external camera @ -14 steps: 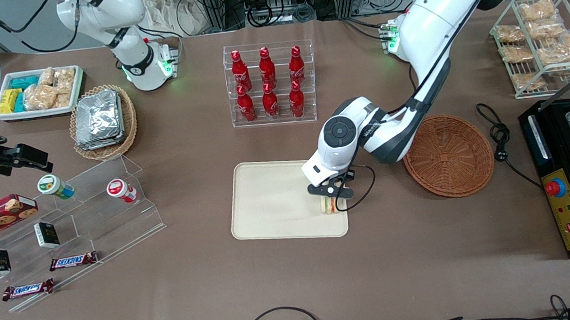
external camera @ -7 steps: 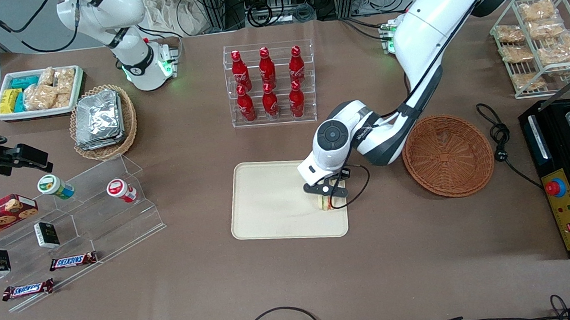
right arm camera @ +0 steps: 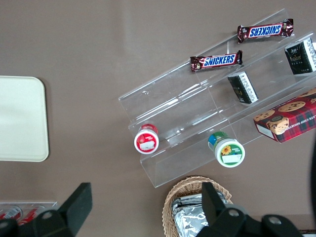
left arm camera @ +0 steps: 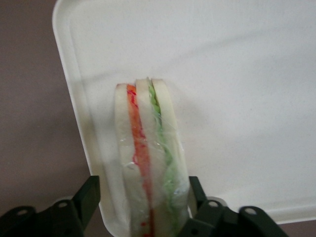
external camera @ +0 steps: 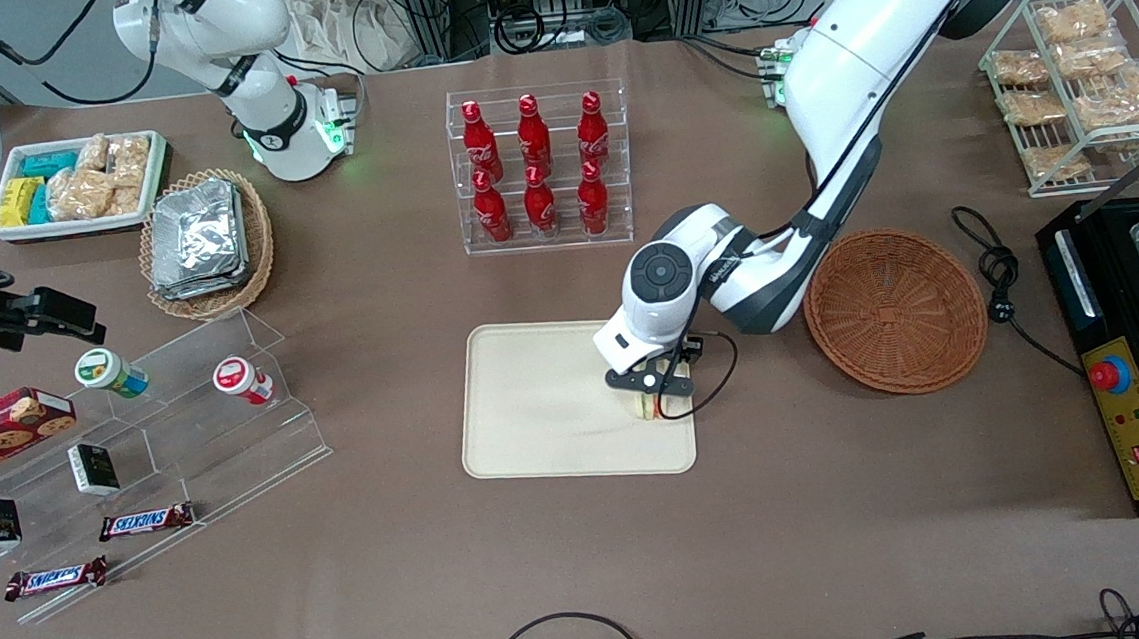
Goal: Place sandwich from basket to tray
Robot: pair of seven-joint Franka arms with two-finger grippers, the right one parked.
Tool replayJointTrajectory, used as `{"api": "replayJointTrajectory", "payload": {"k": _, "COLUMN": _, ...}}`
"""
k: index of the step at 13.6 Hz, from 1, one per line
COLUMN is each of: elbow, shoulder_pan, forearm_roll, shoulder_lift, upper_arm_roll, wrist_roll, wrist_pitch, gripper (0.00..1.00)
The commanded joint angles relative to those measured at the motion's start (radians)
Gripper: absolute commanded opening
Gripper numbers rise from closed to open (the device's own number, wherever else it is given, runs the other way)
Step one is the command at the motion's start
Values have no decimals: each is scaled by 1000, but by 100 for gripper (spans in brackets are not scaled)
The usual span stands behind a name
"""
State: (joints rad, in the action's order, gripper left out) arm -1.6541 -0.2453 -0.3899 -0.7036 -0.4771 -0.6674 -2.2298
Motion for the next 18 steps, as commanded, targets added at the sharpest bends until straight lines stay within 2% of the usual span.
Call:
{"api": "replayJointTrajectory", "payload": {"k": 1, "elbow": 89, "shoulder_pan": 6, "forearm_roll": -20, "shoulder_lift": 16, "upper_arm_roll": 6, "wrist_roll": -88, "wrist_pitch": 99, "gripper": 100}}
{"api": "replayJointTrajectory", "payload": {"k": 4, "elbow": 206, "shoulder_pan": 15, "forearm_roll": -21, "shoulder_lift": 39, "upper_arm_roll": 55, "wrist_roll": -156, "wrist_pitch": 243, "gripper": 100}}
{"api": "replayJointTrajectory", "payload": {"k": 7, "elbow": 209, "shoulder_pan": 59, "forearm_roll": -7, "shoulder_lift": 120, "upper_arm_roll": 109, "wrist_roll": -159, "wrist_pitch": 271, "gripper": 100}}
{"api": "replayJointTrajectory", "payload": {"k": 11, "elbow": 209, "shoulder_pan": 228, "forearm_roll": 2, "shoulder_lift": 239, "upper_arm_roll": 101, "wrist_roll": -129, "wrist_pitch": 383, "gripper": 100}}
{"api": "replayJointTrajectory", "payload": {"k": 14, "elbow": 209, "shoulder_pan": 300, "forearm_roll": 92, "shoulder_lift": 311, "upper_arm_roll": 106, "wrist_roll": 84, "wrist_pitch": 455, "gripper": 100}}
{"api": "replayJointTrajectory", "payload": {"k": 18, "elbow": 205, "shoulder_pan": 346, "forearm_roll": 97, "shoulder_lift": 349, "upper_arm_roll": 106, "wrist_roll": 158, "wrist_pitch": 513, "gripper": 100}}
